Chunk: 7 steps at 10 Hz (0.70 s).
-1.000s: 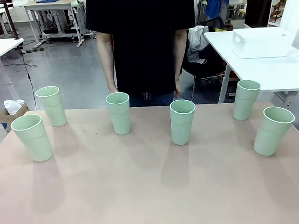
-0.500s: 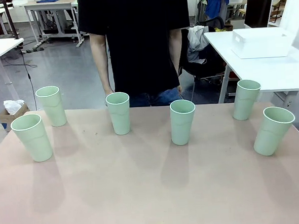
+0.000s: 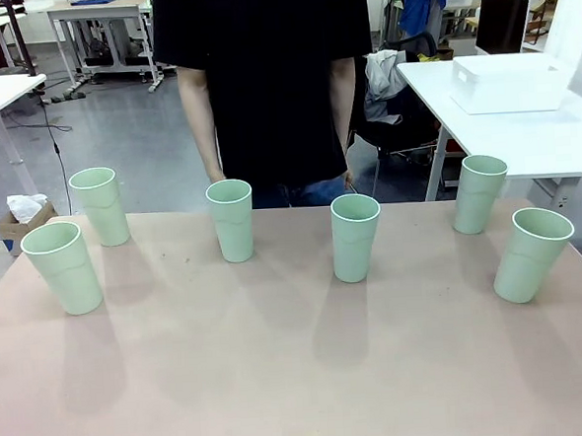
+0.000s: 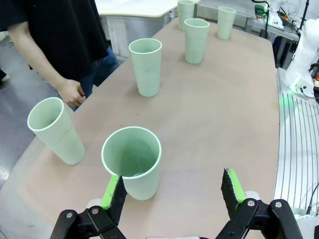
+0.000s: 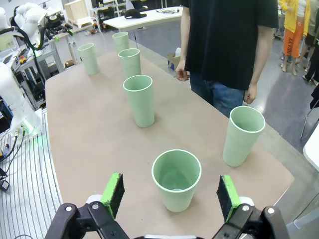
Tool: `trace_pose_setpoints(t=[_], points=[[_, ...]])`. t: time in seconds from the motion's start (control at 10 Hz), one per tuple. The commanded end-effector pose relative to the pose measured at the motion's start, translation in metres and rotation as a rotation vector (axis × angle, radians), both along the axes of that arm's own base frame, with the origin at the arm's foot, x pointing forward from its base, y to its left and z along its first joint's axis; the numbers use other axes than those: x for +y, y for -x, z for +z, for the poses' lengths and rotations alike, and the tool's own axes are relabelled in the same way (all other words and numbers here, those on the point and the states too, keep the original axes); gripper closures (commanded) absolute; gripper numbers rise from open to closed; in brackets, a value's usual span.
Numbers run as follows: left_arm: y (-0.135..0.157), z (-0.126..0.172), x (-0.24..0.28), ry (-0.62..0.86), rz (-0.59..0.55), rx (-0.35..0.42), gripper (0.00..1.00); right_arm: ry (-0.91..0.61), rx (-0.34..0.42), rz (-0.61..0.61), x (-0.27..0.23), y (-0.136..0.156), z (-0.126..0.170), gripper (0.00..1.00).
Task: Stack the cups and store them in the basket.
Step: Pick up two Reusable plastic cups , one in each hand.
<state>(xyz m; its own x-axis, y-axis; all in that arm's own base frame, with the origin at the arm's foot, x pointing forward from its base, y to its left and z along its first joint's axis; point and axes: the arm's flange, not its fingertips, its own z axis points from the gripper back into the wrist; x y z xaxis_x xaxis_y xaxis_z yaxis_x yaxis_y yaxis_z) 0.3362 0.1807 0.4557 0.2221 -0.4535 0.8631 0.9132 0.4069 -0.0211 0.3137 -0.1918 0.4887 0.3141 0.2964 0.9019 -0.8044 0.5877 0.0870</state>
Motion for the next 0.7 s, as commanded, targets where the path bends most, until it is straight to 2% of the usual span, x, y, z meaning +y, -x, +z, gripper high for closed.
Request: trace_pose_setpoints(t=[0.0, 0.3, 0.4, 0.6], points=[[0.001, 0.000, -0.001, 0.010, -0.006, -0.008, 0.00, -0.011, -0.018, 0.002, 0.000, -0.002, 0.002, 0.00], [0.000, 0.000, 0.000, 0.000, 0.000, 0.000, 0.00, 0.000, 0.000, 0.000, 0.000, 0.000, 0.000, 0.00], [-0.019, 0.000, 0.012, 0.026, -0.037, 0.022, 0.00, -0.011, 0.046, 0.077, -0.008, -0.027, 0.001, 0.00], [-0.056, 0.000, 0.038, 0.033, -0.100, 0.012, 0.00, -0.015, 0.092, 0.179, -0.026, -0.070, 0.001, 0.00]])
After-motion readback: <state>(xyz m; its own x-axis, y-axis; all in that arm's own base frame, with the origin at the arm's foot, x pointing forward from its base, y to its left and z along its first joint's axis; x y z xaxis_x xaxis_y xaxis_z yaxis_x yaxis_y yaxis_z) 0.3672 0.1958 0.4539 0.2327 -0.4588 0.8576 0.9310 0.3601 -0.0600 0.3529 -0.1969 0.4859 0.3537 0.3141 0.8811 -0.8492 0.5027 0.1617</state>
